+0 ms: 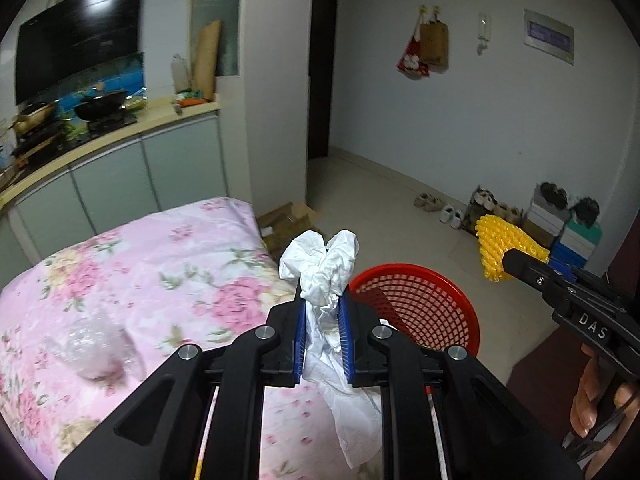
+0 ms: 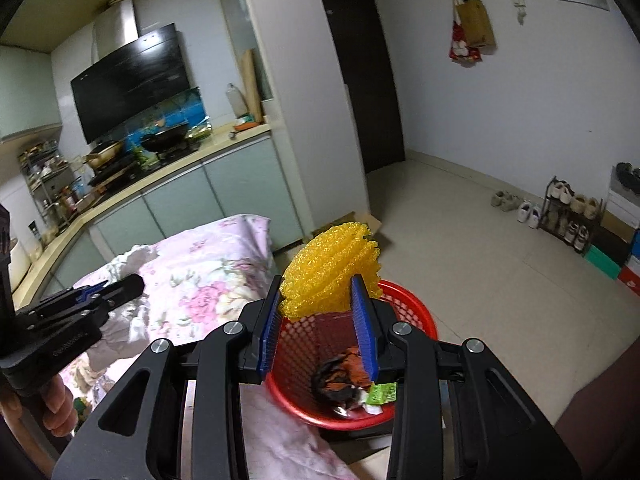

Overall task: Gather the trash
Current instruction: 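Carry the tissue and yellow foam net over the red basket with both tools, then open both tools to drop the tissue and foam net into the basket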

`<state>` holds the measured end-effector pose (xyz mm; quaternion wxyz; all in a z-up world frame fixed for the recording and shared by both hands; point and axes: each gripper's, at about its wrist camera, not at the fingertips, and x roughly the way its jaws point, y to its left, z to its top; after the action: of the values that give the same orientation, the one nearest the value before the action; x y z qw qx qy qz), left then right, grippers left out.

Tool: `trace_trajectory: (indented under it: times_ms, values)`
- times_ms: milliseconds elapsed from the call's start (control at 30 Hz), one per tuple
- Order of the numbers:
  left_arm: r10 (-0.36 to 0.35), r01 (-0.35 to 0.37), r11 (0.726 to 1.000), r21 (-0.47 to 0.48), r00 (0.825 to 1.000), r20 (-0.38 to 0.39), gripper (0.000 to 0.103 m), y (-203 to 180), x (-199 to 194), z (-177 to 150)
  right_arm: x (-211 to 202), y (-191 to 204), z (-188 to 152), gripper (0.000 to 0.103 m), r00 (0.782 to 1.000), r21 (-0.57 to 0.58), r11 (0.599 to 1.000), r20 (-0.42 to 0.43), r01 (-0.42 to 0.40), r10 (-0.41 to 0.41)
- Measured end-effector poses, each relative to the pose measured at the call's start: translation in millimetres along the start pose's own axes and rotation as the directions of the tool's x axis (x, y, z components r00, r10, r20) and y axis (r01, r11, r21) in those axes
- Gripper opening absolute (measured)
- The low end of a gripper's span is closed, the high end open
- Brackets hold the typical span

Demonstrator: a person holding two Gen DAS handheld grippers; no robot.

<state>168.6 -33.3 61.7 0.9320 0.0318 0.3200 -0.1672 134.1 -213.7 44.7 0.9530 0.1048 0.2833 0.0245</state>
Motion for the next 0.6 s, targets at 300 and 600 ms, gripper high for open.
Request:
trace_trajectory:
  times_ms: [300, 600]
  values:
    - [-0.077, 0.081, 0.996, 0.027, 0.990, -0.120, 0.014, -33.5, 62.6, -4.7, 28.9, -27.3, -4.3, 0.033, 0.996, 0.055, 0.998, -0.081, 0.037, -0.032]
    - [-0.091, 0.105, 0.994, 0.040, 0.961, -0.259, 0.014, -48.2, 126.4, -23.0, 76.6, -40.6, -15.7, 0.034, 0.974, 0.126, 0.992, -0.225, 0.034, -0.005]
